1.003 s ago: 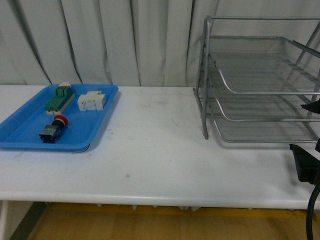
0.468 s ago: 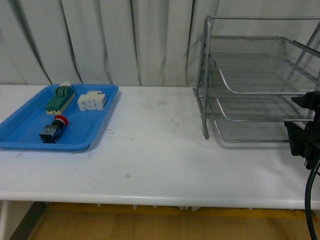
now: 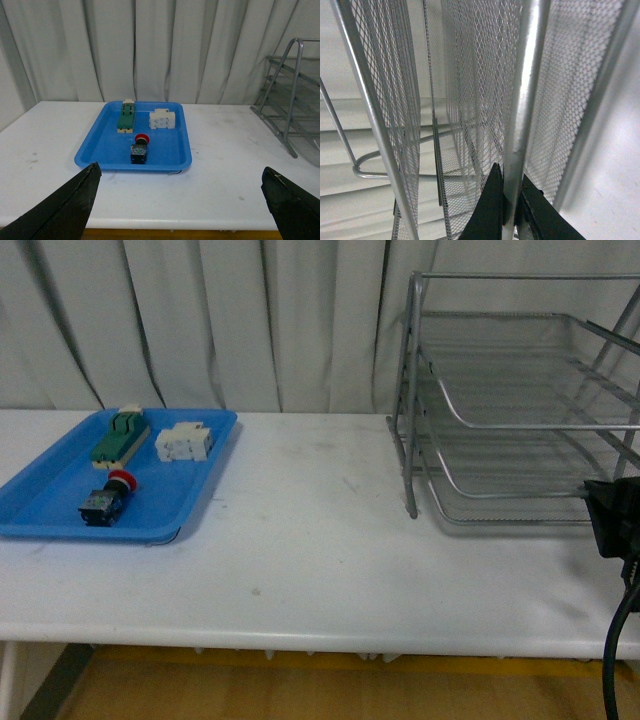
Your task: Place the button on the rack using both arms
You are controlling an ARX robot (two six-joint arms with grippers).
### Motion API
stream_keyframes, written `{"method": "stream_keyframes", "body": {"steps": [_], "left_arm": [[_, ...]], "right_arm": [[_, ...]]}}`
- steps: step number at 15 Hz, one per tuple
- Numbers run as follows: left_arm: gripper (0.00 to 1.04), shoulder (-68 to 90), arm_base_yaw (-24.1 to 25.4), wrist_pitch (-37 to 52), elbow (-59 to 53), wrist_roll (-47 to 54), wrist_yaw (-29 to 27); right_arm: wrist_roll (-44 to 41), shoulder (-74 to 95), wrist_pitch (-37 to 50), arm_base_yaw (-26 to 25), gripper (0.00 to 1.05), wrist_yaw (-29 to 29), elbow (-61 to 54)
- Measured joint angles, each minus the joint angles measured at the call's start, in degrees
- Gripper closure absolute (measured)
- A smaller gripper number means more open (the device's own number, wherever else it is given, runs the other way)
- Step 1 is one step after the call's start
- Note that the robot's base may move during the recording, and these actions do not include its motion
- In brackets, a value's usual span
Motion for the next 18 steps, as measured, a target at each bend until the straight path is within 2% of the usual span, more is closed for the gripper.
{"method": "stream_keyframes", "body": {"steps": [6,10,18], "left_arm": [[0.07,0.0,0.0,0.0,0.0,0.0,0.0],[0.07,0.0,0.0,0.0,0.0,0.0,0.0],[0.07,0.0,0.0,0.0,0.0,0.0,0.0]], "right_arm": [[0.3,-7.7,1.2,1.3,1.01,0.8,-16.3],[0.6,-10.4,1.4,1.9,1.0,0.8,-21.6],[-5.0,-16.8,-0.5,0.3,0.05,-0.7,-26.5]]}}
